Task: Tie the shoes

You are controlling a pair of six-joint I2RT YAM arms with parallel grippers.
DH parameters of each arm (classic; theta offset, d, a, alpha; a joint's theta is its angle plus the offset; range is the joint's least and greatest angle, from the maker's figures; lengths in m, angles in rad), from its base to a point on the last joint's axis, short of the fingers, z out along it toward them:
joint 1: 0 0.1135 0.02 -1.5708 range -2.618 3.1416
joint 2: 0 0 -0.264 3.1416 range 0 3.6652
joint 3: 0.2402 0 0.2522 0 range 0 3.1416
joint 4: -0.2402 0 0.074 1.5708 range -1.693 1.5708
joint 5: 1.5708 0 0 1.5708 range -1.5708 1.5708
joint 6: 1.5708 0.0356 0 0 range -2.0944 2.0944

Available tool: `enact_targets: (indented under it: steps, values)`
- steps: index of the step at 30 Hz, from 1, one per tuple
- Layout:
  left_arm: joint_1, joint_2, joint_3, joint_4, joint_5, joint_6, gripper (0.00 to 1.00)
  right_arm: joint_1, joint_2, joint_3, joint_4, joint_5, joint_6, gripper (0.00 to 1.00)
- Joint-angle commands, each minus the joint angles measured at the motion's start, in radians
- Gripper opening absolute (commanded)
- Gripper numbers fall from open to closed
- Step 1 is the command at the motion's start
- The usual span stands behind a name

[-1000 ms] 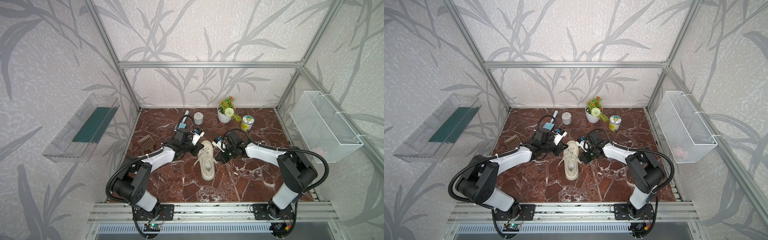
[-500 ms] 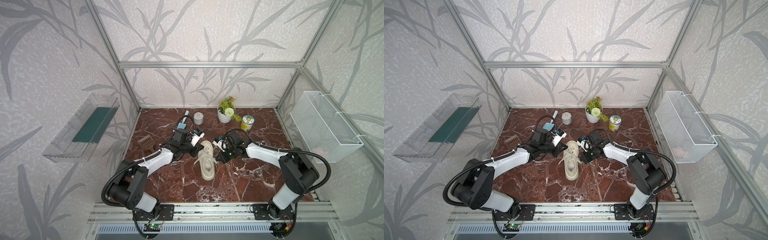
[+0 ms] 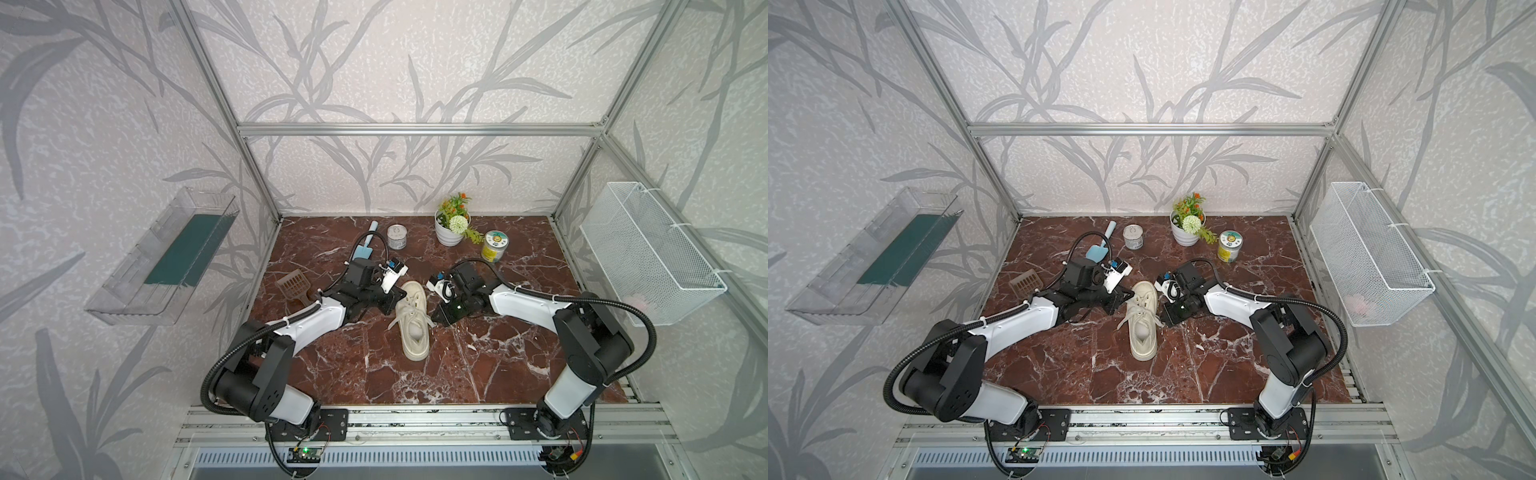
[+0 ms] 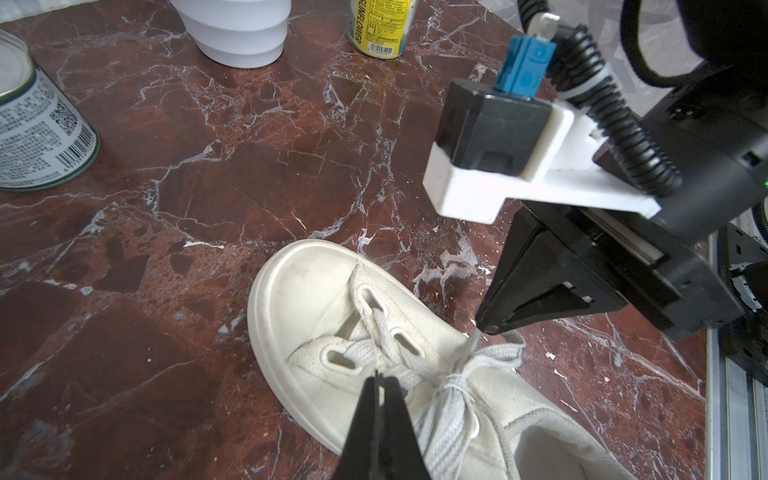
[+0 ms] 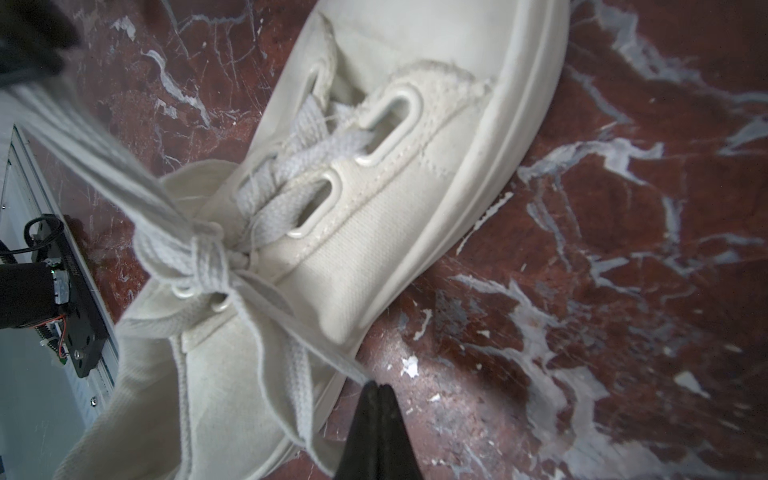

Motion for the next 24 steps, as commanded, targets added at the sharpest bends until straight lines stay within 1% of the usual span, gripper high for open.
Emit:
enact_targets:
  steps: [1, 7, 20, 22, 24]
  values:
    - [0.03, -0.05, 0.002, 0.041, -0.067, 0.009, 0.0, -0.01, 0.049, -0.026, -0.19, 0.118, 0.022, 0.0]
    - [0.031, -0.061, -0.007, 0.038, -0.092, 0.012, 0.0, -0.017, 0.057, -0.026, -0.205, 0.135, 0.03, 0.0]
    - [0.034, -0.071, -0.017, 0.017, -0.109, 0.026, 0.0, -0.018, 0.077, -0.009, -0.243, 0.168, 0.038, 0.0]
    - [0.034, -0.063, 0.0, -0.005, -0.086, 0.022, 0.0, -0.018, 0.066, -0.007, -0.231, 0.141, 0.034, 0.0]
    - [0.031, -0.056, 0.002, 0.0, -0.044, 0.003, 0.0, -0.016, 0.043, -0.004, -0.202, 0.089, 0.031, 0.0]
